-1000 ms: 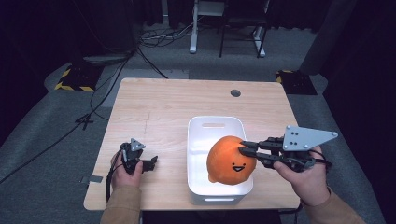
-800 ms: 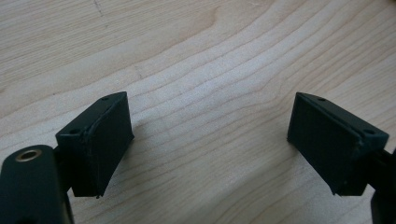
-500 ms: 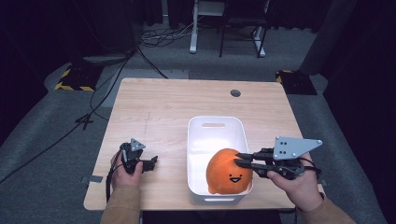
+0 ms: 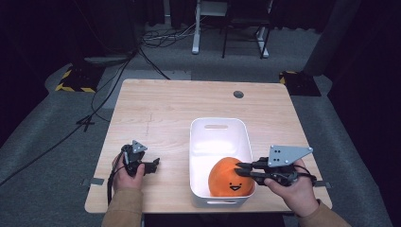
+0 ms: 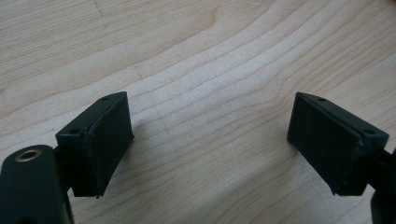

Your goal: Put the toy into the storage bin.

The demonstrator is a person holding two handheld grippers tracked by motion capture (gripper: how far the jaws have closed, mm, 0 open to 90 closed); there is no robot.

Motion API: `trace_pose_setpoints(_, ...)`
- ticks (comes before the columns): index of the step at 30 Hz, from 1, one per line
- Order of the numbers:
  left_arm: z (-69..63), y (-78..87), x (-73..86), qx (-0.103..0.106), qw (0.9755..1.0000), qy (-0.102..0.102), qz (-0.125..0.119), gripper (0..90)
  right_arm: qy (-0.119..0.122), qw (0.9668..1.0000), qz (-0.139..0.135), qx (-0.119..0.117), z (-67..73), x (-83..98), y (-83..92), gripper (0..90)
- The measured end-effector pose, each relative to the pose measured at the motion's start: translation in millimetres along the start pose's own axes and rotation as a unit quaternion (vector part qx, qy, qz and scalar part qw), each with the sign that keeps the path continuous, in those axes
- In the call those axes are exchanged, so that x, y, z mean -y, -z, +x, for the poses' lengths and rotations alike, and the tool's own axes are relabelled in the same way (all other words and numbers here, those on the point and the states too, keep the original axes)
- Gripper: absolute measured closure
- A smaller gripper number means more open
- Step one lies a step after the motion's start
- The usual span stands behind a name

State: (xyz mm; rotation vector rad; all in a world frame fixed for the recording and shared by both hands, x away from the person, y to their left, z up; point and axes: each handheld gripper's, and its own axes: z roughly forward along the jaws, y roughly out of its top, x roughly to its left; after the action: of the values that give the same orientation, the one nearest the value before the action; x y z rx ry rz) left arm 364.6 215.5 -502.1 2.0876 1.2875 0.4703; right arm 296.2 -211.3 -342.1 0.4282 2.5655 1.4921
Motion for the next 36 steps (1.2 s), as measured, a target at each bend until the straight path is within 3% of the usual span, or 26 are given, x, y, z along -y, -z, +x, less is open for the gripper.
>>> trace_pose_setpoints(14, 0.0, -0.1, 0.0, 0.001, 1.0000, 0.001, 0.000, 14.3, -0.016, 0.9985, 0.051, 0.006, -5.8, 22.9, -22.6, 76.7)
trace_pose_setpoints(19, 0.0, -0.1, 0.0, 0.001, 1.0000, 0.001, 0.000, 14.3, -0.017, 0.9994, 0.021, 0.023, -6.8, 19.6, -18.7, 60.2)
trace_pose_setpoints(23, 0.0, -0.1, 0.0, 0.001, 1.0000, 0.000, 0.000, 14.2, -0.018, 0.9992, 0.007, 0.035, -8.3, 16.5, -14.5, 53.1)
trace_pose_setpoints(36, -0.1, 0.0, 0.0, 0.000, 1.0000, 0.000, 0.000, 14.3, -0.026, 0.9973, -0.030, 0.062, -16.5, -0.3, 3.7, 44.2)
